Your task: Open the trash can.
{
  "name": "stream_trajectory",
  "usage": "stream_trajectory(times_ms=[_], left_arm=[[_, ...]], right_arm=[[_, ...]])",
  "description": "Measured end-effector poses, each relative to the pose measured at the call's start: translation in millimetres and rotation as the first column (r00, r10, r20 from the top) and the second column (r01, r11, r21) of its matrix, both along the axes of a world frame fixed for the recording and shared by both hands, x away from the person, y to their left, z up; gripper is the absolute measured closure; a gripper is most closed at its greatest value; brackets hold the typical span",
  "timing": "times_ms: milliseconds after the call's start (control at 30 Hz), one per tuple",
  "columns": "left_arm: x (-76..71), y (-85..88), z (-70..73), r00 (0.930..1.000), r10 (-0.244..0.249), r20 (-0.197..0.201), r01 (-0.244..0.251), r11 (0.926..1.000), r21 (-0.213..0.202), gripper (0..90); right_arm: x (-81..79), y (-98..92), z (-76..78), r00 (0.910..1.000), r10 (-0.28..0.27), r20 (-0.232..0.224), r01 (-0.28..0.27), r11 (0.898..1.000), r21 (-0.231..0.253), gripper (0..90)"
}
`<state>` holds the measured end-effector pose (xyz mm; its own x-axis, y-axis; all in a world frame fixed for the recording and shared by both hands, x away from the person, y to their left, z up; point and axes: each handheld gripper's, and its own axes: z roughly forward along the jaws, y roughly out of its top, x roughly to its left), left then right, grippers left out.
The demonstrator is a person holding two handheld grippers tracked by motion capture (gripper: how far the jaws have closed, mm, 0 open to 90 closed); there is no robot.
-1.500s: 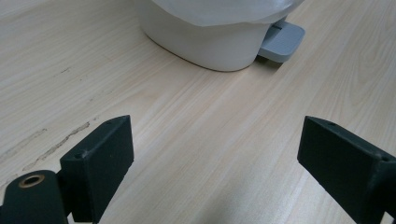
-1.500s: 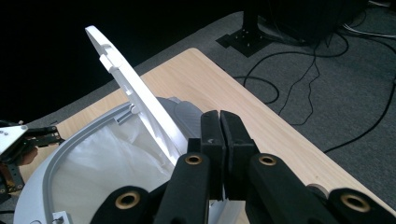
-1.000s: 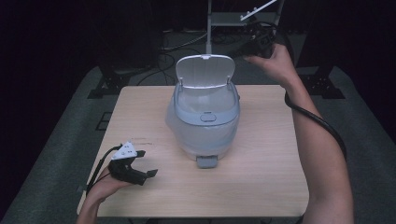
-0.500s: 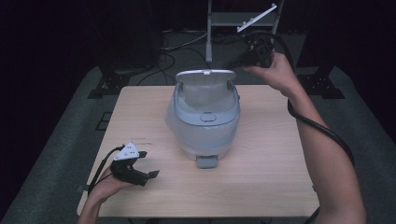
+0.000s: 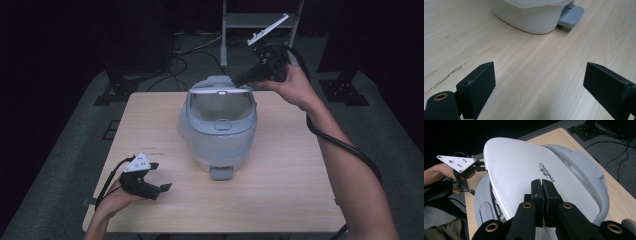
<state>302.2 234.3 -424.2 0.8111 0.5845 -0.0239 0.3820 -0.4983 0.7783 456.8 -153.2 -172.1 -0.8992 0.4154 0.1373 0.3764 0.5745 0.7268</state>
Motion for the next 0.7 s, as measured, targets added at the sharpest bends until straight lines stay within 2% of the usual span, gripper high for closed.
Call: stream_trajectory(times_ms=[700], left_arm=[[0.4,-1.2,-0.6,1.0000,-0.002,-0.001,0.002,1.0000,0.006,9.7]], right_arm=[[-11.3,14.3,-23.4,0.9973,0.060,-0.043,-0.061,0.998,-0.019,86.7]])
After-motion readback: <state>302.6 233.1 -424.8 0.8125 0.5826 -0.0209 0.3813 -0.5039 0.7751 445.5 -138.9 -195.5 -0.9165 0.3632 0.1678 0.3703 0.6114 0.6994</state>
